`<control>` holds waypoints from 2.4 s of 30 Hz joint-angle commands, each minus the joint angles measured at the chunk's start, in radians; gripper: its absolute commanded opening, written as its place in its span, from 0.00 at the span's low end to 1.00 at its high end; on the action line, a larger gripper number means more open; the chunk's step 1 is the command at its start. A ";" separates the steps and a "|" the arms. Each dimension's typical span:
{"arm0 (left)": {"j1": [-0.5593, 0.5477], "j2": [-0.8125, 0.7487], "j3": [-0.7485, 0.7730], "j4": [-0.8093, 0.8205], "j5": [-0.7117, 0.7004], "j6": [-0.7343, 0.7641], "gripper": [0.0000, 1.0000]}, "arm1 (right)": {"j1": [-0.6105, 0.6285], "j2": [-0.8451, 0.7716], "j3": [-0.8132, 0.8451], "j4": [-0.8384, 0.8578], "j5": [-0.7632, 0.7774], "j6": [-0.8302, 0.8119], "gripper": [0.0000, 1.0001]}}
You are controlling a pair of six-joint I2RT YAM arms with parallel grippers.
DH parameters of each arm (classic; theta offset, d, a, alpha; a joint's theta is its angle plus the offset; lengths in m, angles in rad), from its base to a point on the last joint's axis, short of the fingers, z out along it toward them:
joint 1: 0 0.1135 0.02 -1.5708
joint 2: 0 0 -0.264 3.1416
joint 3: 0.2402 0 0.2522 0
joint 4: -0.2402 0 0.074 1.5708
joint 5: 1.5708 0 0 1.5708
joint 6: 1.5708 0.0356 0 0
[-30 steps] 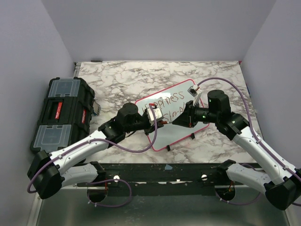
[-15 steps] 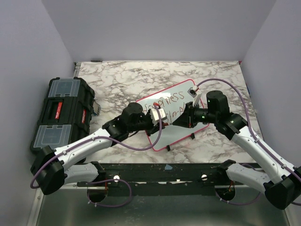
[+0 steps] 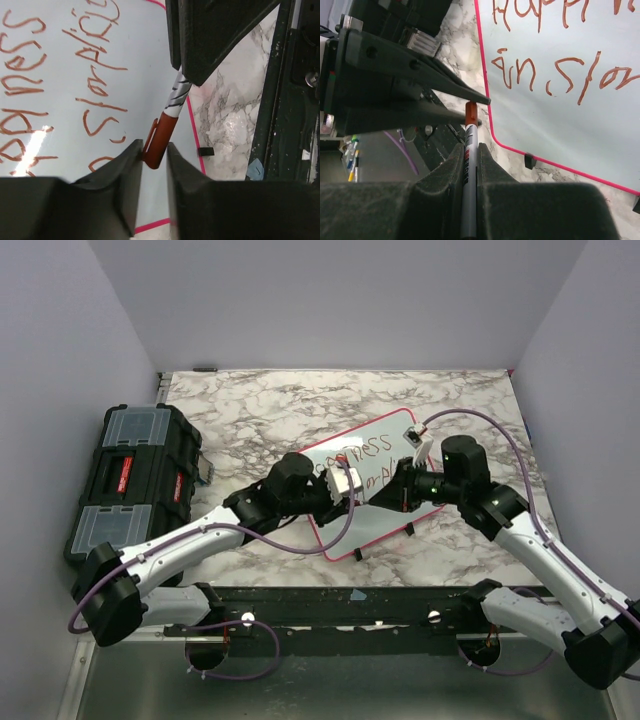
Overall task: Write a sentence on the whiteboard
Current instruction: Insert the whiteboard marker without the cap into the pen cap, then put down the whiteboard marker at the center of the board.
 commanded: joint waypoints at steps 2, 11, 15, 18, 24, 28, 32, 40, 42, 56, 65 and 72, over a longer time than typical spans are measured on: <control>-0.059 -0.099 0.075 0.141 0.025 0.065 0.50 | 0.023 -0.052 0.040 -0.029 0.233 -0.007 0.01; 0.030 -0.231 -0.015 0.129 -0.254 -0.060 0.88 | 0.024 -0.164 0.024 -0.028 0.697 0.072 0.01; 0.071 -0.262 -0.037 0.124 -0.364 -0.141 0.98 | 0.023 -0.208 -0.037 0.040 0.858 0.095 0.01; 0.122 -0.288 -0.054 0.113 -0.417 -0.256 0.98 | 0.024 -0.230 -0.074 0.071 1.026 0.112 0.01; 0.200 -0.341 -0.066 0.024 -0.553 -0.334 0.98 | 0.022 -0.250 -0.126 0.108 1.199 0.100 0.01; 0.233 -0.433 -0.116 -0.004 -0.607 -0.372 0.98 | 0.021 -0.232 -0.167 0.134 1.343 0.091 0.01; 0.258 -0.513 -0.129 -0.091 -0.689 -0.434 0.98 | 0.007 -0.207 -0.186 0.180 1.377 0.057 0.01; 0.269 -0.654 -0.116 -0.260 -0.692 -0.424 0.99 | -0.122 -0.099 -0.275 0.328 1.302 0.109 0.01; 0.269 -0.682 -0.130 -0.269 -0.725 -0.387 0.99 | -0.204 -0.072 -0.289 0.348 1.227 0.116 0.01; 0.269 -0.700 -0.118 -0.378 -0.668 -0.244 0.98 | -0.272 -0.062 -0.415 0.341 1.166 0.219 0.01; 0.269 -0.756 -0.208 -0.306 -0.659 -0.212 0.98 | -0.272 -0.099 -0.478 0.275 1.194 0.318 0.24; 0.269 -0.761 -0.238 -0.286 -0.656 -0.233 0.98 | -0.273 -0.165 -0.478 0.235 1.207 0.339 0.42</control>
